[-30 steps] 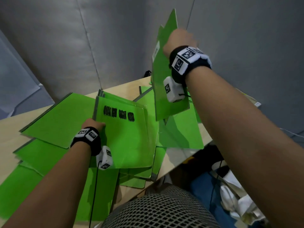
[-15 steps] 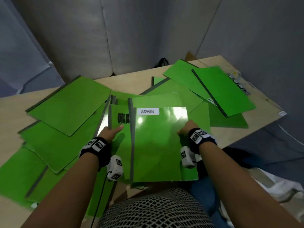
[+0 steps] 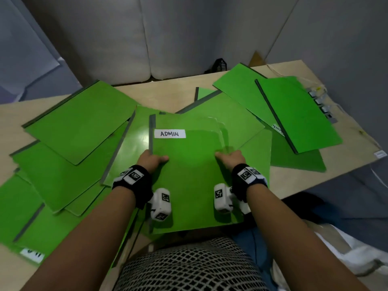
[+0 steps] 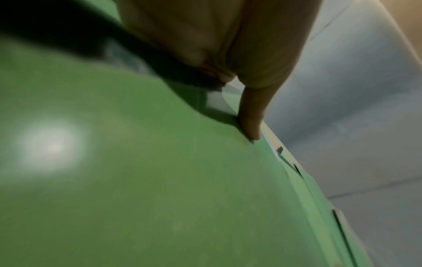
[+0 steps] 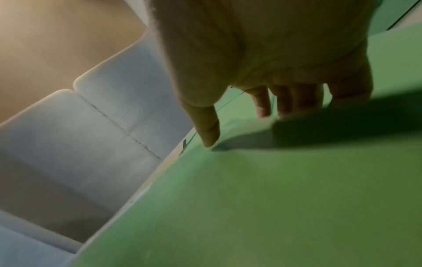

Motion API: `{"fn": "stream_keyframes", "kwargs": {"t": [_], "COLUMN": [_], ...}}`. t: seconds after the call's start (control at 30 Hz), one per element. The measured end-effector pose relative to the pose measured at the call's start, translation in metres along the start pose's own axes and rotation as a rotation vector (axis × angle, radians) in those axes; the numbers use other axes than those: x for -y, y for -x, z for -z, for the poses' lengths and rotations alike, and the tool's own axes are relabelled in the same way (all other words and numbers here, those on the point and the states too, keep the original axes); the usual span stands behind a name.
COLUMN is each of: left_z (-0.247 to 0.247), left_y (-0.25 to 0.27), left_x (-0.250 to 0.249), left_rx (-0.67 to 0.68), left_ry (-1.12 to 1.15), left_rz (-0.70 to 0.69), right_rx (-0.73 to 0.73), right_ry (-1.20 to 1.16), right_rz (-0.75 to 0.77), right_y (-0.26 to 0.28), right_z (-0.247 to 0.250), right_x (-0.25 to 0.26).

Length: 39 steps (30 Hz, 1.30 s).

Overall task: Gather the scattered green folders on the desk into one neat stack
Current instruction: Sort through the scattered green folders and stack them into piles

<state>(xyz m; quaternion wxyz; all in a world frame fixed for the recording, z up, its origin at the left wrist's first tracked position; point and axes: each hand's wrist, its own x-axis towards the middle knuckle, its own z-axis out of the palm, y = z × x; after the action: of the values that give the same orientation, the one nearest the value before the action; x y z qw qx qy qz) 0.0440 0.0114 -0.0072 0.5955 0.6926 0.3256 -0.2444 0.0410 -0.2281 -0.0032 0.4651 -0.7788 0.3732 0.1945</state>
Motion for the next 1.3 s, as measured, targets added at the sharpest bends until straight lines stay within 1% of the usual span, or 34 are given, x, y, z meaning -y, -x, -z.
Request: {"fn": "stream_keyframes", "kwargs": {"t": [0.03, 0.1, 0.17, 0.2, 0.23, 0.27, 0.3, 0.33, 0.37, 0.4, 0.43, 0.47, 0.5, 0.53, 0.6, 0.67, 0.8, 0.87, 0.93, 0.97, 1.0, 1.1, 1.17, 1.23, 1.3], "left_z": [-0.005, -0.013, -0.015, -0.012, -0.007, 0.001, 0.010, 0.022, 0.034, 0.048, 0.061, 0.072, 0.081, 0.085, 0.076, 0.061, 0.026, 0.015, 0.013, 0.018, 0.025, 0.062, 0.094, 0.125, 0.144], "left_y": [0.001, 0.004, 0.005, 0.004, 0.003, 0.001, -0.002, -0.002, -0.007, -0.011, -0.014, -0.017, -0.020, -0.021, -0.021, -0.013, -0.005, -0.004, -0.005, -0.006, -0.009, -0.016, -0.022, -0.029, -0.037], "left_x": [0.000, -0.001, -0.001, -0.003, -0.006, -0.010, -0.012, -0.015, -0.014, -0.013, -0.010, -0.007, -0.003, -0.001, -0.001, 0.002, 0.019, 0.025, 0.025, 0.022, 0.017, -0.003, -0.010, -0.009, 0.000], "left_rx": [0.000, 0.002, 0.017, 0.006, -0.037, -0.120, -0.231, -0.355, -0.447, -0.511, -0.535, -0.520, -0.480, -0.420, -0.313, -0.250, -0.148, -0.096, -0.054, -0.064, -0.101, -0.334, -0.457, -0.467, -0.375], "left_ry": [0.002, -0.025, -0.121, -0.251, -0.463, -0.708, -0.906, -1.015, -1.046, -1.014, -0.961, -0.893, -0.823, -0.752, -0.692, -0.735, -0.903, -0.915, -0.919, -0.910, -0.891, -0.905, -0.972, -1.052, -1.125], "left_rz": [0.000, -0.022, -0.069, -0.099, -0.147, -0.205, -0.270, -0.321, -0.317, -0.264, -0.178, -0.082, -0.017, 0.006, -0.033, -0.062, -0.104, -0.105, -0.113, -0.133, -0.163, -0.231, -0.197, -0.097, -0.016], "right_rx": [0.032, 0.088, 0.090, 0.054, 0.009, -0.034, -0.076, -0.108, -0.126, -0.139, -0.152, -0.166, -0.185, -0.199, -0.210, -0.222, -0.227, -0.223, -0.215, -0.214, -0.214, -0.226, -0.225, -0.218, -0.209], "right_ry": [-0.049, -0.075, -0.085, -0.096, -0.099, -0.094, -0.082, -0.078, -0.088, -0.094, -0.097, -0.114, -0.131, -0.148, -0.174, -0.175, -0.146, -0.114, -0.109, -0.099, -0.085, -0.074, -0.068, -0.062, -0.062], "right_rz": [-0.054, -0.132, -0.142, -0.120, -0.088, -0.051, -0.021, 0.002, 0.020, 0.035, 0.038, 0.039, 0.039, 0.035, 0.007, -0.032, -0.059, -0.082, -0.100, -0.107, -0.111, -0.131, -0.142, -0.148, -0.151], "right_y": [-0.001, -0.006, -0.012, -0.015, -0.018, -0.020, -0.024, -0.026, -0.028, -0.028, -0.029, -0.030, -0.033, -0.035, -0.038, -0.040, -0.037, -0.031, -0.028, -0.026, -0.026, -0.021, -0.015, -0.012, -0.009], "right_z": [0.002, 0.009, 0.016, 0.018, 0.020, 0.021, 0.023, 0.026, 0.029, 0.035, 0.040, 0.046, 0.050, 0.053, 0.061, 0.065, 0.066, 0.065, 0.062, 0.060, 0.058, 0.052, 0.047, 0.044, 0.040], "right_x": [0.001, 0.002, 0.003, 0.004, 0.005, 0.006, 0.007, 0.009, 0.012, 0.015, 0.017, 0.018, 0.020, 0.019, 0.016, 0.010, 0.003, -0.005, -0.015, -0.019, -0.022, -0.027, -0.028, -0.031, -0.033]}}
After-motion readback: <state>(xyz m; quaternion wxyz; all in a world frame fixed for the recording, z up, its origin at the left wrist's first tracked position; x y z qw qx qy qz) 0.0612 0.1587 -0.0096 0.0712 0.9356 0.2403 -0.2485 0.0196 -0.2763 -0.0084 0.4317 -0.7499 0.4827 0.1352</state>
